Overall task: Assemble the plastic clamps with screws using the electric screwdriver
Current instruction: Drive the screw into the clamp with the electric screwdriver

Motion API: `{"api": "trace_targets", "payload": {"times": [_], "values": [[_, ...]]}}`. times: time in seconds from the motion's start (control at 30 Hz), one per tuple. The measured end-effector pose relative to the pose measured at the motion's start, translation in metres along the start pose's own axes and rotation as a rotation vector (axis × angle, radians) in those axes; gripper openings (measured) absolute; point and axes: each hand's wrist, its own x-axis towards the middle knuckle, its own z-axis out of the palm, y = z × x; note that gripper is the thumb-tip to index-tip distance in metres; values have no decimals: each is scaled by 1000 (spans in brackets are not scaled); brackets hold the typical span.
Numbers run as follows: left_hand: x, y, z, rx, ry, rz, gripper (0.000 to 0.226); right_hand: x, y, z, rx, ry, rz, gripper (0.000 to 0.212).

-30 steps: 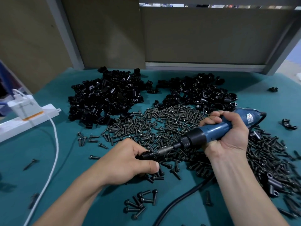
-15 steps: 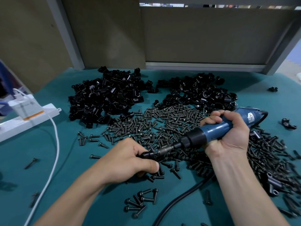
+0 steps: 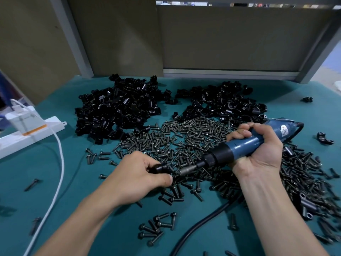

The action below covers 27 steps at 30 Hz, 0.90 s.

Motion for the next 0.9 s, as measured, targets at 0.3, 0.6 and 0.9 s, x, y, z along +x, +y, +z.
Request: {"api": "trace_targets", "payload": {"times": [0.3, 0.6, 0.9], "values": [[-9, 7, 6, 390, 542, 191, 17, -4, 3, 8, -259, 70, 45, 9], [-11, 14, 23, 494, 529, 58, 36, -6, 1, 3, -281, 37, 136, 24], [0, 6, 9, 29, 623, -109, 38, -7, 4, 2, -295, 45, 147, 32]]}}
